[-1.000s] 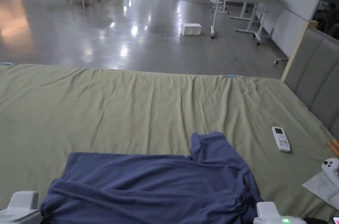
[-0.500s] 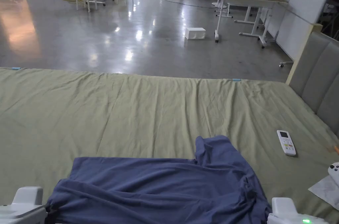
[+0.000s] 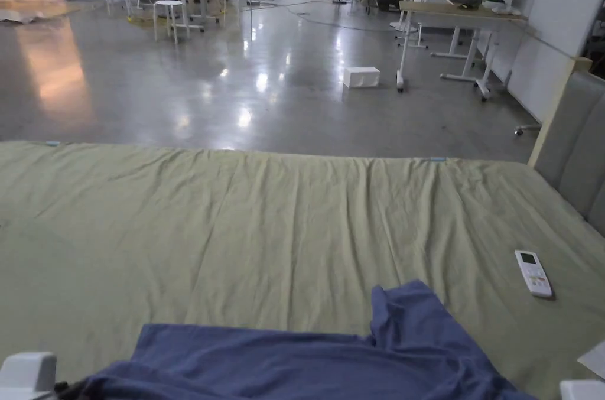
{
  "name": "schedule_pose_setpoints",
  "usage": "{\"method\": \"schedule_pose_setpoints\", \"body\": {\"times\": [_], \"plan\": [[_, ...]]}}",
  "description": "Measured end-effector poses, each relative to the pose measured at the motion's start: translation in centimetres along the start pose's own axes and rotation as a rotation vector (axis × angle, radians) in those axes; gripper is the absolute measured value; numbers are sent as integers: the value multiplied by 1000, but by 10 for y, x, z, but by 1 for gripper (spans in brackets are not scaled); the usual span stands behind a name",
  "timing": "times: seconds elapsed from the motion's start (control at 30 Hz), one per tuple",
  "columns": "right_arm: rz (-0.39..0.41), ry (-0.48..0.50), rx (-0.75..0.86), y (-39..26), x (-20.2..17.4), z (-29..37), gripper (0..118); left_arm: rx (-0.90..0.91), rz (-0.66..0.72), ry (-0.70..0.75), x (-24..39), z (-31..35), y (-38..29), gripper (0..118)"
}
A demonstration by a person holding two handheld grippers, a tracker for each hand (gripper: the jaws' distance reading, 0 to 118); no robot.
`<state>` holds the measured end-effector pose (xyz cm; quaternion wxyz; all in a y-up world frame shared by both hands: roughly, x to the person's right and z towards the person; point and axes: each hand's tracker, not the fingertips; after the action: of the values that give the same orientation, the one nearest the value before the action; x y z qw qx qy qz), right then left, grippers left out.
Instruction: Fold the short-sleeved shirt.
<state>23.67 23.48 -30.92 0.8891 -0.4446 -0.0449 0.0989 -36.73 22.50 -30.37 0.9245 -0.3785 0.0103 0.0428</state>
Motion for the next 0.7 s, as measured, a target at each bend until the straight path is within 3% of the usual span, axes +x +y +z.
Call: {"method": "schedule_pose_setpoints", "body": {"times": [0.27,0.47,0.6,0.7], "plan": [[-19,59,-132,-74,-15,-10,4,-165,19,4,-20,-3,-70,8],[47,22,-218,-102,-32,-54,4,-307,-33,40,-17,-37,-121,8],[57,9,-230,-102,-38,-65,5,-307,-82,53,-10,-42,-121,8],[54,3,-221,-100,-37,-64,12,-317,-139,57,-7,-41,-117,8]]}}
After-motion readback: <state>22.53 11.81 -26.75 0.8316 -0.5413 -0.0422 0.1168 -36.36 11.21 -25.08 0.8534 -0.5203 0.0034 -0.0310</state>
